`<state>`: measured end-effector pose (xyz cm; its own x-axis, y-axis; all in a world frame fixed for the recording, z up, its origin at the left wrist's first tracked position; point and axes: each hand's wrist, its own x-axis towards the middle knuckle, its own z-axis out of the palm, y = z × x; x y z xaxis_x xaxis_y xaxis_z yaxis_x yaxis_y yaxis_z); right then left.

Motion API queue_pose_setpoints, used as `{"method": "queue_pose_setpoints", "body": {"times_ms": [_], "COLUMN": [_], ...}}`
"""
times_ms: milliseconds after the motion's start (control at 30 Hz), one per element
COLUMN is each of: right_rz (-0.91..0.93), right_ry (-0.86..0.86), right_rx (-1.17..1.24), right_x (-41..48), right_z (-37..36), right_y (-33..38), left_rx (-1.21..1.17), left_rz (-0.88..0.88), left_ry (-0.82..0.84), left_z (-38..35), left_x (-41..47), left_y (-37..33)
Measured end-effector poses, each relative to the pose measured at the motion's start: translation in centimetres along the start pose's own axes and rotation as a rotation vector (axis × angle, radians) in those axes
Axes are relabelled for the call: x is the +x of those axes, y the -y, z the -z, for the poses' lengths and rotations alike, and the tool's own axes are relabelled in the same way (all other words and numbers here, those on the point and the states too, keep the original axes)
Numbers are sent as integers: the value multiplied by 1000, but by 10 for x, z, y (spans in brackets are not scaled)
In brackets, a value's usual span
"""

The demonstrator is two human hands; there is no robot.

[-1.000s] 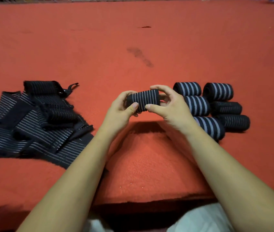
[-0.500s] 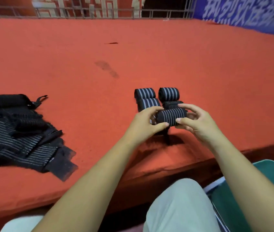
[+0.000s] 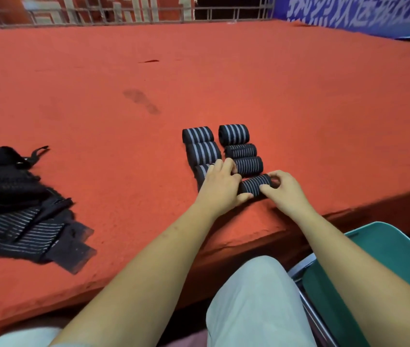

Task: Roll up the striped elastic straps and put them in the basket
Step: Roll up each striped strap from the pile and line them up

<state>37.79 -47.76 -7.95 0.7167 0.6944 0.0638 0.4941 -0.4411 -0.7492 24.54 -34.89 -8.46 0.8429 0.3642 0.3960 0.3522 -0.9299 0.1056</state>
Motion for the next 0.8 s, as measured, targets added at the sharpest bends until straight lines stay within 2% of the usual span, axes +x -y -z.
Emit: {"method": "queue_pose_setpoints", "body": {"times_ms": [100, 200, 367, 533, 633, 800], "right_rz": [47, 149, 298, 394, 428, 377], "right_ry": [-12, -41, 90, 445, 624, 753], "right_rx": [-62, -98, -58, -108, -160, -150], "right_x": [3, 10, 10, -17, -42, -79], "right_z": [8, 9, -37, -127, -177, -240], "right_y": [15, 42, 114, 184, 215, 247], "left_rx": [-172, -359, -233, -68, 19, 56], "left_rz": [51, 127, 334, 462, 547, 585], "left_ry": [40, -33, -57, -63, -46, 72], "left_z": [16, 49, 111, 153, 163, 146], "left_x": [1, -11, -76, -167, -218, -281], "left_y": [15, 55, 147, 206, 226, 254]}}
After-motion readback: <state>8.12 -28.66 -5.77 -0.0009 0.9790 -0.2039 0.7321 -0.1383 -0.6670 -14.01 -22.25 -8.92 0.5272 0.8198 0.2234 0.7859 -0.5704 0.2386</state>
